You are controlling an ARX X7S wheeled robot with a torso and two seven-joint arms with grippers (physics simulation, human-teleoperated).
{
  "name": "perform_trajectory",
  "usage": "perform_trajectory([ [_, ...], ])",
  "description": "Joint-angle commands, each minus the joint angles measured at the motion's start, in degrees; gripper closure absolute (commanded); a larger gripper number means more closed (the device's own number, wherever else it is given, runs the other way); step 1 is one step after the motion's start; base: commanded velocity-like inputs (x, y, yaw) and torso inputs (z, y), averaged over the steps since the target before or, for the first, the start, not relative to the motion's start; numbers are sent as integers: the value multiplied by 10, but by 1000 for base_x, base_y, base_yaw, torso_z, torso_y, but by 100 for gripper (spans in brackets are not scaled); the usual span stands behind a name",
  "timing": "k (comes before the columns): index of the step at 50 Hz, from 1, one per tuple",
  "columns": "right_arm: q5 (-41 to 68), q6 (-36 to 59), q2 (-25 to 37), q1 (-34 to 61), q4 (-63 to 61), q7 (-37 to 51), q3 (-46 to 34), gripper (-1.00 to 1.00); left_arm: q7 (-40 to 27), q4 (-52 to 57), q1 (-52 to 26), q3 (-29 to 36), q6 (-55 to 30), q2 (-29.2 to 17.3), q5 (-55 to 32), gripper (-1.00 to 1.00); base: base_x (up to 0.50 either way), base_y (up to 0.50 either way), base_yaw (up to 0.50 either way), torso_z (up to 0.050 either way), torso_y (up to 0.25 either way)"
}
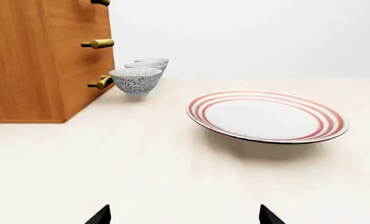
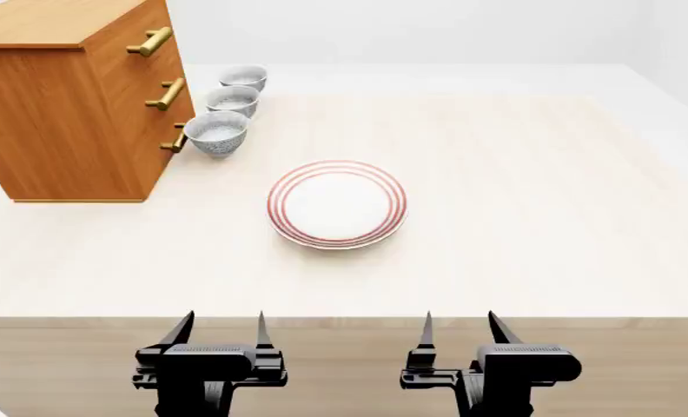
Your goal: Put the bowl in the middle on the plate.
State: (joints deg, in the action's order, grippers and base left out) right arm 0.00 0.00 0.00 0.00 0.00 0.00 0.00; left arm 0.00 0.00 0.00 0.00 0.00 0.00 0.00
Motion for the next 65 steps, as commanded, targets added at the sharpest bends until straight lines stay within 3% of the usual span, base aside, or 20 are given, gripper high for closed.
perform_trajectory([
  [1, 7, 3, 9, 4, 5, 12, -11, -100, -12, -3, -1, 14, 1, -9, -4, -100, 0, 0, 0, 0, 0],
  [17, 36, 31, 35, -15, -75, 40, -31, -100, -43, 81, 19, 35, -27, -38, -20, -100, 0, 0, 0, 0, 0],
  [29, 93, 133, 54, -48, -290, 56, -18, -100, -72, 258, 49, 41, -104, -57, 1, -100, 0, 0, 0, 0, 0],
  [41, 128, 170, 67, -63, -387, 68, -17, -100, -90, 440, 73, 30, -193, -66, -13, -100, 0, 0, 0, 0, 0],
  [54, 181, 176, 72, -67, -423, 74, 0, -100, -104, 481, 80, 43, -200, -81, 0, -100, 14, 0, 0, 0, 0],
  [65, 190, 169, 82, -71, -426, 76, -5, -100, -107, 489, 82, 46, -203, -86, -12, -100, 453, 0, 0, 0, 0],
])
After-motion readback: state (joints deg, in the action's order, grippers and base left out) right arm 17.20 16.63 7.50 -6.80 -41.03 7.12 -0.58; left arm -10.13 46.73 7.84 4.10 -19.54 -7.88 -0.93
